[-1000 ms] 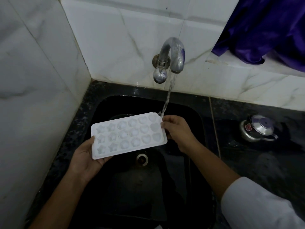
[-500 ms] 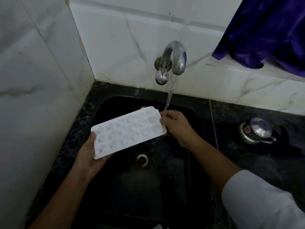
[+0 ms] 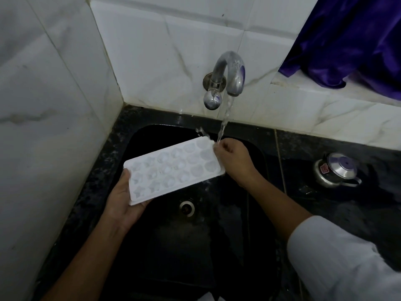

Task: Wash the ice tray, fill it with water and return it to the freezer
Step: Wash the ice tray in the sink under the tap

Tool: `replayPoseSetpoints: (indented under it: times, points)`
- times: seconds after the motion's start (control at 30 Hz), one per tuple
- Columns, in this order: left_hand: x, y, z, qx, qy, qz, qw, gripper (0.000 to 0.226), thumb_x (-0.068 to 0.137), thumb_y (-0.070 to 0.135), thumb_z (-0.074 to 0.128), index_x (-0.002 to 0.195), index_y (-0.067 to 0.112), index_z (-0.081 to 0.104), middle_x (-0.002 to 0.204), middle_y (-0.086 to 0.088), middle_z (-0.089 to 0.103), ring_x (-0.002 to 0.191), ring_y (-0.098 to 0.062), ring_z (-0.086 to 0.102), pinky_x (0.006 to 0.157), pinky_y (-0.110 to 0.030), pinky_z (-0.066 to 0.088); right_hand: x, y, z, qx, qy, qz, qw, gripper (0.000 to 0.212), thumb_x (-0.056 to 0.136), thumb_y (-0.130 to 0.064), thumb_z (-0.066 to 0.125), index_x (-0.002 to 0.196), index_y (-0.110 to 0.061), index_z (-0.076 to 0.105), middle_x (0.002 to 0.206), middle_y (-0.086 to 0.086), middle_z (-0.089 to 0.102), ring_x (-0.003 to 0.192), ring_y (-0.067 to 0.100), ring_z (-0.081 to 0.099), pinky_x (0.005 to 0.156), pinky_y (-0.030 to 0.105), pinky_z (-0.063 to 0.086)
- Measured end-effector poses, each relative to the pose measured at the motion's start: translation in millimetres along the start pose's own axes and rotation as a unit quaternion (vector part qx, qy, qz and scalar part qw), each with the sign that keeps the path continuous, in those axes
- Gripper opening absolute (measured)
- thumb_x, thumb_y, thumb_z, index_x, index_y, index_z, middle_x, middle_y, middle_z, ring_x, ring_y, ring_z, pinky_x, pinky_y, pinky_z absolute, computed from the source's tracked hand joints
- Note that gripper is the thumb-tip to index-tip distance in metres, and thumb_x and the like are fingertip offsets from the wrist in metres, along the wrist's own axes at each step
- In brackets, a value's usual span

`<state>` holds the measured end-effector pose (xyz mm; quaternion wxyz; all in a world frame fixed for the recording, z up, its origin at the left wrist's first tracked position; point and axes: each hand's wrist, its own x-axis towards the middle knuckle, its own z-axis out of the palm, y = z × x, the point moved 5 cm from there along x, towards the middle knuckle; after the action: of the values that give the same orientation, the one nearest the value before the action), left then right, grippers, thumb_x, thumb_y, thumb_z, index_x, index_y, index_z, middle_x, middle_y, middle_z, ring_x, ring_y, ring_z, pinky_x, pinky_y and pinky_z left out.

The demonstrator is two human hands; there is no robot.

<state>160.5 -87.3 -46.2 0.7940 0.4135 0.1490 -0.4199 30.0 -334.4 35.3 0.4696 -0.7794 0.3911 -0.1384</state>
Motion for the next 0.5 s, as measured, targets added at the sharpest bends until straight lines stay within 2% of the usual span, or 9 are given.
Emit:
replayPoseSetpoints:
  times: [0.1,0.2,0.27,0.3,0.33,0.37,0.4,0.47,0.5]
  points:
    - [3,-7,6,-0.002,-0.014,-0.003,1.0,0.051,0.108,0.046,0.043,0.138,0.014,0.069,0.137,-0.014,0.07,0.115,-0.029,0.074,0.08,-0.043,0.066,6,-8,-7,-0.061,0.04,0.014,0.997,0.049,0.105,-0.034,0.053,0.059,-0.019,0.041,0.057,-0.004,0.041,0.052,0.008,0.037,0.052,0.029,0.03]
    - [5,-8,11,-0.006,-0.023,0.002,1.0,0.057,0.106,0.047,0.044,0.15,0.012,0.055,0.141,-0.015,0.068,0.122,-0.03,0.071,0.085,-0.045,0.065,7,-9,-9,-0.068,0.034,0.027,0.997,0.053,0.107,-0.042,0.049,0.06,-0.019,0.044,0.058,-0.004,0.044,0.054,0.011,0.041,0.056,0.03,0.031]
    - [7,-8,13,-0.009,-0.015,0.004,1.0,0.054,0.108,0.047,0.043,0.144,0.012,0.062,0.136,-0.015,0.07,0.119,-0.03,0.072,0.082,-0.044,0.066,1,-15,-10,-0.073,0.038,-0.023,0.996,0.037,0.108,-0.03,0.049,0.072,-0.019,0.055,0.066,-0.007,0.051,0.059,0.007,0.045,0.062,0.028,0.033]
    - [7,-7,13,-0.013,-0.003,0.007,1.0,0.052,0.109,0.046,0.042,0.137,0.012,0.068,0.131,-0.015,0.073,0.113,-0.029,0.075,0.077,-0.043,0.066,-5,-19,-12,-0.093,0.026,-0.056,0.994,0.022,0.107,-0.025,0.049,0.092,-0.019,0.063,0.077,-0.008,0.058,0.066,0.005,0.05,0.065,0.025,0.036]
    - [8,-5,14,-0.015,0.007,0.009,1.0,0.051,0.11,0.045,0.041,0.13,0.012,0.073,0.125,-0.015,0.076,0.106,-0.028,0.078,0.073,-0.042,0.066,-12,-21,-11,-0.131,0.003,-0.091,0.987,0.019,0.107,-0.024,0.049,0.119,-0.018,0.064,0.095,-0.006,0.064,0.078,0.005,0.055,0.069,0.023,0.038]
    - [9,-5,15,-0.015,0.011,0.009,1.0,0.051,0.111,0.045,0.04,0.122,0.011,0.077,0.121,-0.015,0.077,0.1,-0.027,0.079,0.069,-0.042,0.066,-20,-20,-7,-0.185,-0.03,-0.126,0.974,0.035,0.108,-0.026,0.048,0.142,-0.018,0.053,0.117,-0.002,0.063,0.092,0.008,0.057,0.076,0.023,0.041]
    - [10,-5,16,-0.014,0.013,0.005,1.0,0.053,0.111,0.045,0.04,0.113,0.011,0.081,0.117,-0.014,0.079,0.097,-0.027,0.08,0.067,-0.041,0.066,-28,-15,-4,-0.243,-0.062,-0.152,0.956,0.048,0.109,-0.03,0.045,0.155,-0.018,0.04,0.137,0.002,0.055,0.107,0.014,0.057,0.083,0.027,0.045]
    - [13,-7,19,-0.012,0.01,-0.005,1.0,0.062,0.112,0.045,0.039,0.091,0.012,0.087,0.108,-0.014,0.081,0.091,-0.026,0.08,0.065,-0.041,0.066,-45,-5,-2,-0.337,-0.076,-0.191,0.919,0.058,0.111,-0.04,0.036,0.163,-0.016,0.026,0.162,0.009,0.033,0.137,0.024,0.046,0.104,0.035,0.047]
    - [15,-8,21,-0.013,0.009,-0.011,1.0,0.064,0.112,0.045,0.039,0.086,0.012,0.087,0.106,-0.014,0.081,0.09,-0.027,0.081,0.064,-0.041,0.066,-54,-3,-4,-0.374,-0.072,-0.219,0.898,0.06,0.111,-0.045,0.031,0.162,-0.015,0.027,0.167,0.012,0.026,0.149,0.028,0.034,0.116,0.039,0.04]
